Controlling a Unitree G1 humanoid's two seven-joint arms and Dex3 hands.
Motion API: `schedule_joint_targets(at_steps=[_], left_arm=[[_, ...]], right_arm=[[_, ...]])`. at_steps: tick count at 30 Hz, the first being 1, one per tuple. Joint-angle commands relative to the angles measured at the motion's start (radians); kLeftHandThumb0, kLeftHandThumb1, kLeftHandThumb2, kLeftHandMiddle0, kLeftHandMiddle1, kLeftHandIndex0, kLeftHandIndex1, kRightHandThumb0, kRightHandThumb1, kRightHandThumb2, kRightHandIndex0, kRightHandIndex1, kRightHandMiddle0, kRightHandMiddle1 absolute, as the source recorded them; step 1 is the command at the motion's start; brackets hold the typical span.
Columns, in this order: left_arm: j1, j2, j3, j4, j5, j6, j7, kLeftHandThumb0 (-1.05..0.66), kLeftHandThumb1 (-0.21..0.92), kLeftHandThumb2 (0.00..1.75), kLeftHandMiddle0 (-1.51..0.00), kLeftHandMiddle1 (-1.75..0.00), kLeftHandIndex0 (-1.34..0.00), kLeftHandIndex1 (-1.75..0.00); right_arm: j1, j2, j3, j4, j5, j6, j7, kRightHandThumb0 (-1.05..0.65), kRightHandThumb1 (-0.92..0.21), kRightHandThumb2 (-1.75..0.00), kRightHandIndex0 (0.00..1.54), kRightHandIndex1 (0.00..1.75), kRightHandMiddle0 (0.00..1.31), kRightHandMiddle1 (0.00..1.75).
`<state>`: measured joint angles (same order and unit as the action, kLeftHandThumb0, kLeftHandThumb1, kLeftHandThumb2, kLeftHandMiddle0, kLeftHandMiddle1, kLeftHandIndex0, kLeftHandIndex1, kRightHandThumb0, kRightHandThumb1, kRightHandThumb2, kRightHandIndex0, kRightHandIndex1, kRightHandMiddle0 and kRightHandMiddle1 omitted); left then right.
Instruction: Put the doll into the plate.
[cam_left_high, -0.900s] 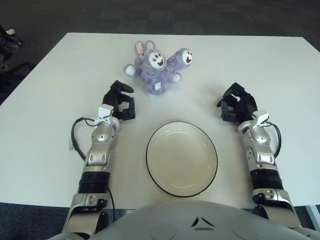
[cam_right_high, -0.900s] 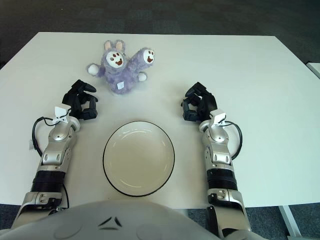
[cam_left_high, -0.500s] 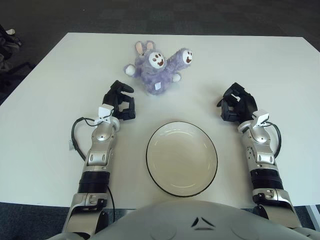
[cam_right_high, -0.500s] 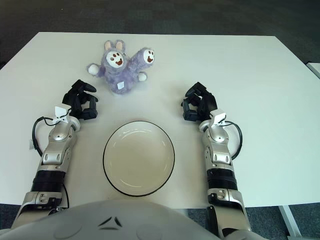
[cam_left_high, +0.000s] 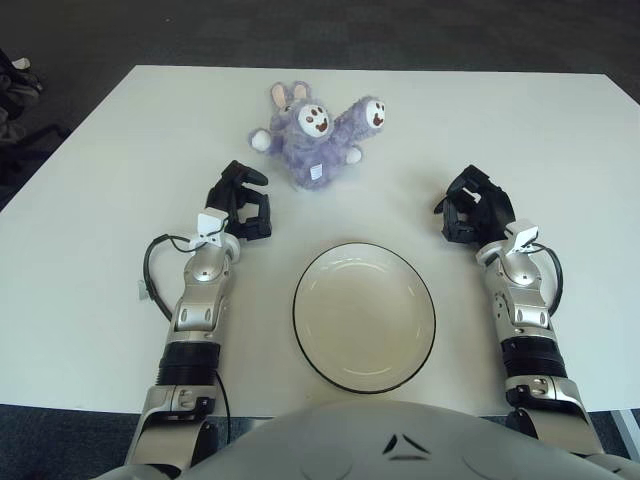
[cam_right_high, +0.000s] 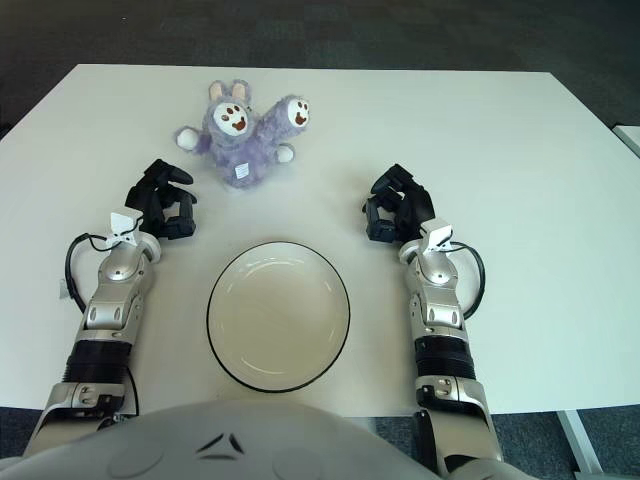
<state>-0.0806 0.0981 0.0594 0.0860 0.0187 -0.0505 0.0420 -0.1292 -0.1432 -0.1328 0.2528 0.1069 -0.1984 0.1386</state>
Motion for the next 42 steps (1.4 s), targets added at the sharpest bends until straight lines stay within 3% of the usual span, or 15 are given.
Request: schedule_joint_targets(at_steps=[1, 12, 21, 31, 36, 42], left_arm=[[0.059, -0.018, -0.002, 0.066, 0.022, 0.007, 0.026, -0.01, 0.29, 1.35, -0.52, -1.75, -0.5, -1.75], [0.051, -0.028, -0.015, 0.046, 0.042, -0.019, 0.053, -0.01, 0.32, 1.32, -0.5, -1.75, -0.48, -1.75], [0.04, -0.02, -0.032, 0.035, 0.084, -0.042, 0.071, -0.01, 0.6, 0.99, -0.31, -1.75, -0.29, -1.74], [0.027, -0.008, -0.032, 0.028, 0.06, -0.086, 0.034, -0.01, 0.65, 0.92, -0.27, -1.75, -0.25, -1.74], [0.003, 0.019, -0.022, -0.068, 0.042, -0.015, -0.004, -0.01, 0.67, 0.9, -0.26, -1.74, -0.24, -1.74], [-0.005, 0.034, -0.014, -0.098, 0.018, 0.02, -0.042, -0.01, 0.67, 0.9, -0.26, -1.74, -0.24, -1.74]], right_arm=[[0.09, 0.022, 0.0, 0.072, 0.011, 0.023, 0.01, -0.01, -0.3, -1.27, 0.63, 1.53, 0.51, 1.75], [0.09, 0.015, -0.005, -0.014, 0.036, 0.045, 0.031, -0.01, -0.29, -1.29, 0.67, 1.54, 0.48, 1.75], [0.079, 0.012, -0.008, -0.049, 0.032, 0.037, 0.028, -0.01, -0.3, -1.28, 0.66, 1.56, 0.46, 1.75], [0.059, 0.0, -0.008, -0.054, 0.022, 0.029, 0.025, -0.01, -0.35, -1.23, 0.61, 1.57, 0.43, 1.75], [0.048, -0.01, -0.01, -0.088, 0.024, 0.055, 0.022, -0.01, -0.37, -1.2, 0.59, 1.57, 0.42, 1.75], [0.032, -0.019, -0.013, -0.116, 0.019, 0.09, 0.011, -0.01, -0.38, -1.19, 0.59, 1.56, 0.41, 1.75]])
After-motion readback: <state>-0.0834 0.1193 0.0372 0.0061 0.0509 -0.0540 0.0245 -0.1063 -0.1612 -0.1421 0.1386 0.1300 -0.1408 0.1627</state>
